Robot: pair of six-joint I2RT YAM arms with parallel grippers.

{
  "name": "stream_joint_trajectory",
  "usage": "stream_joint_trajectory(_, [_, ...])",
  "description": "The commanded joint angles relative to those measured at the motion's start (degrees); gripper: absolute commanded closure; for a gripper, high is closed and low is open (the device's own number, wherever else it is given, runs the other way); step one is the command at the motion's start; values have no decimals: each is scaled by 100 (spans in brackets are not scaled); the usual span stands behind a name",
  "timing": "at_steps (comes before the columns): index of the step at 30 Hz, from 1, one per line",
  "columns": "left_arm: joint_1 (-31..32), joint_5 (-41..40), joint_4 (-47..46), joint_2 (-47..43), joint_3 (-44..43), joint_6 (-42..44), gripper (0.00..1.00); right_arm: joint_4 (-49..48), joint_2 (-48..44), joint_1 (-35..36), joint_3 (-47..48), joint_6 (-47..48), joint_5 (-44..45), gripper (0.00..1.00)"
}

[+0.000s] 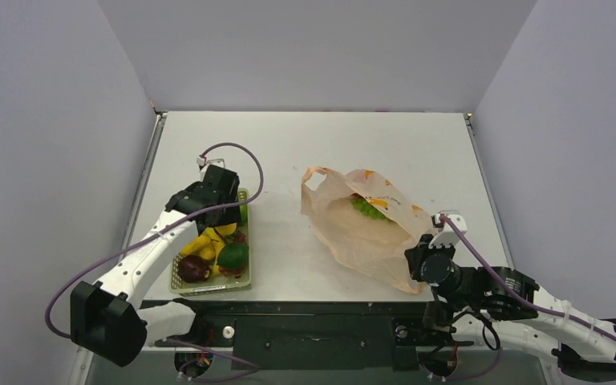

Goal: Take the fake fruits out of the plastic bag

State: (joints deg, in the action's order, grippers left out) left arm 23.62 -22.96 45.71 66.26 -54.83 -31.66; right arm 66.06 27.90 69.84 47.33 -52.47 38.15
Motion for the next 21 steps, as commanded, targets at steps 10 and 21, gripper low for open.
stream_joint_trajectory(10, [-213, -746, -109, 34, -57, 374, 80, -82, 94, 47, 13, -10, 152, 100])
stream_joint_trajectory(21, [-595, -601, 205, -228, -85, 93, 21, -82, 76, 42, 22, 4, 144, 100])
